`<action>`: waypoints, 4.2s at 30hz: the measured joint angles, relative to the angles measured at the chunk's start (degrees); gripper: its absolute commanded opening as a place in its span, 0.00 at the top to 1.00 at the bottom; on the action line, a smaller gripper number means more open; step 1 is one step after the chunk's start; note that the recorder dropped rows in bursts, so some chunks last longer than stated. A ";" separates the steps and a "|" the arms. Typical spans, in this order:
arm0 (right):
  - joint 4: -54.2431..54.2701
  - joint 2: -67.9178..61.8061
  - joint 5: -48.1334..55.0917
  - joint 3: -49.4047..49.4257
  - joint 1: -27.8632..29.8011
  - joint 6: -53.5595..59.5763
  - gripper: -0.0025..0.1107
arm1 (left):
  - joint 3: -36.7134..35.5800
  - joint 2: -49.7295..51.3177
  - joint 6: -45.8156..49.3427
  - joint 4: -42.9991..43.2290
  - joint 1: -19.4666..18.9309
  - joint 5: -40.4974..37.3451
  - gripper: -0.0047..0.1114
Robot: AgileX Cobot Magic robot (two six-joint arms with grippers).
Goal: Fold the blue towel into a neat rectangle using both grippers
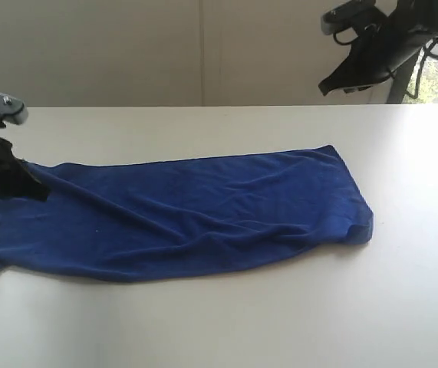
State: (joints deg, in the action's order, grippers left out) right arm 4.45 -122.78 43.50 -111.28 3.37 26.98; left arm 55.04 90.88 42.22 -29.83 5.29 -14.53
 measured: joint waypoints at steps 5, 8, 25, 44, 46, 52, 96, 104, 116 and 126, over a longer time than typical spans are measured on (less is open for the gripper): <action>2.74 7.16 9.18 2.82 0.00 0.00 0.98 | 0.93 -8.56 -6.96 2.25 -0.95 -7.05 0.96; 2.98 13.47 10.39 8.64 0.00 -0.44 0.98 | -0.79 -13.14 -18.10 8.57 -3.49 -10.24 0.96; 7.24 29.45 7.85 42.74 -3.61 13.34 0.86 | -14.51 -24.69 -17.10 11.96 -7.77 -14.72 0.92; 10.60 29.45 5.32 43.22 -4.46 19.51 0.66 | -14.64 -8.69 -42.22 11.58 -7.77 -4.08 0.54; 10.68 29.45 5.23 43.22 -4.46 19.39 0.66 | -14.64 -7.42 -44.17 11.58 -7.77 -1.73 0.54; 10.68 29.45 4.53 43.22 -4.46 19.39 0.66 | -14.64 -3.89 -46.04 11.47 -7.77 3.46 0.54; 11.04 29.45 11.47 43.22 -4.46 48.41 0.66 | -14.64 2.18 -46.28 14.21 -7.77 9.33 0.86; 6.56 29.45 8.83 43.22 -4.46 61.21 0.62 | -14.64 2.18 -46.28 14.21 -7.77 8.72 0.96; 5.28 21.44 7.75 43.22 -4.46 66.51 0.54 | -14.64 2.18 -46.28 14.21 -7.77 8.76 0.96; 0.79 14.85 2.98 43.22 -4.46 62.97 0.54 | -14.64 2.18 -46.28 14.21 -7.77 9.19 0.96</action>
State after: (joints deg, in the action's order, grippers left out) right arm 5.24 -107.92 46.47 -68.06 -1.09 89.95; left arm 40.41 93.06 -4.05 -15.62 -2.48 -5.34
